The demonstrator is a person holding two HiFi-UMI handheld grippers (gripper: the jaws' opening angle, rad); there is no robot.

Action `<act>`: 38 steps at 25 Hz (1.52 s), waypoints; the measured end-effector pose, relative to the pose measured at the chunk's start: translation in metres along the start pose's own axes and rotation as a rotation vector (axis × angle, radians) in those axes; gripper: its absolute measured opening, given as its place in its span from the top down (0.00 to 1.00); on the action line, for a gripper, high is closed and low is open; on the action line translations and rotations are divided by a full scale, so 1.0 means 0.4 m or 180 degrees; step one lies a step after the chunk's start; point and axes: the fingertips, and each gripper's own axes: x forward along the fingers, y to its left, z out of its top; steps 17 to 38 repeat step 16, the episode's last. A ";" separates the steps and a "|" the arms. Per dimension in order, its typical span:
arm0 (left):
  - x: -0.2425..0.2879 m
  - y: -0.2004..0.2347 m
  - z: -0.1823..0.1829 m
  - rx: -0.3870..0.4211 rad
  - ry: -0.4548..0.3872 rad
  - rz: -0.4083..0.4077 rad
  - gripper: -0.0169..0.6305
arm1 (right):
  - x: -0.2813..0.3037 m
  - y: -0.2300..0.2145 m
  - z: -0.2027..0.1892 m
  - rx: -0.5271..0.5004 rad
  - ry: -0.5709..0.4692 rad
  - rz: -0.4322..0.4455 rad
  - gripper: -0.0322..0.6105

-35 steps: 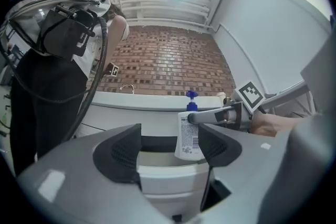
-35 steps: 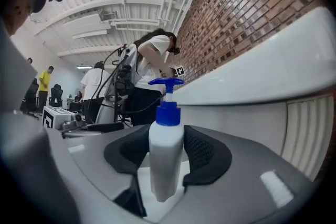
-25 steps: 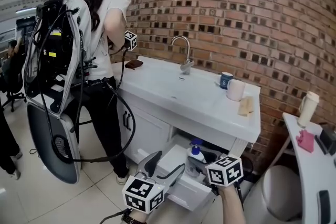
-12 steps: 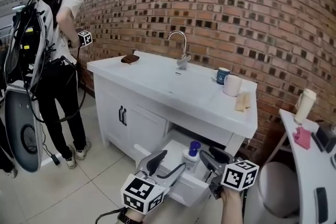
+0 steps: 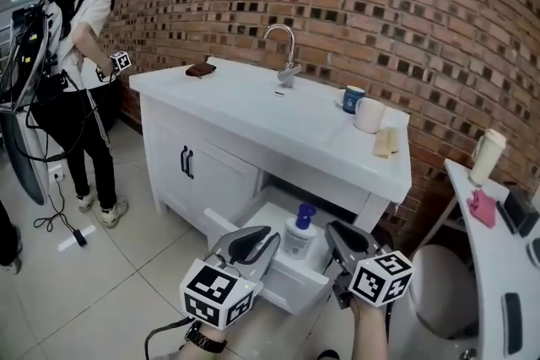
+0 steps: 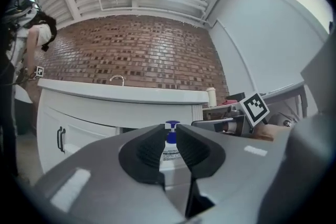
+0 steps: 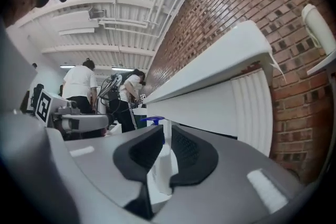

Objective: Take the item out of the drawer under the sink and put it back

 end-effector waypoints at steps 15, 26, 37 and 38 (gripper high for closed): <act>0.013 -0.037 -0.001 0.0229 -0.0014 -0.0102 0.94 | 0.018 0.060 0.002 -0.0423 0.0003 0.0052 0.87; 0.013 -0.038 -0.001 0.0236 -0.0015 -0.0104 0.94 | 0.020 0.064 0.001 -0.0437 0.0009 0.0061 0.87; 0.013 -0.038 -0.001 0.0236 -0.0015 -0.0104 0.94 | 0.020 0.064 0.001 -0.0437 0.0009 0.0061 0.87; 0.013 -0.038 -0.001 0.0236 -0.0015 -0.0104 0.94 | 0.020 0.064 0.001 -0.0437 0.0009 0.0061 0.87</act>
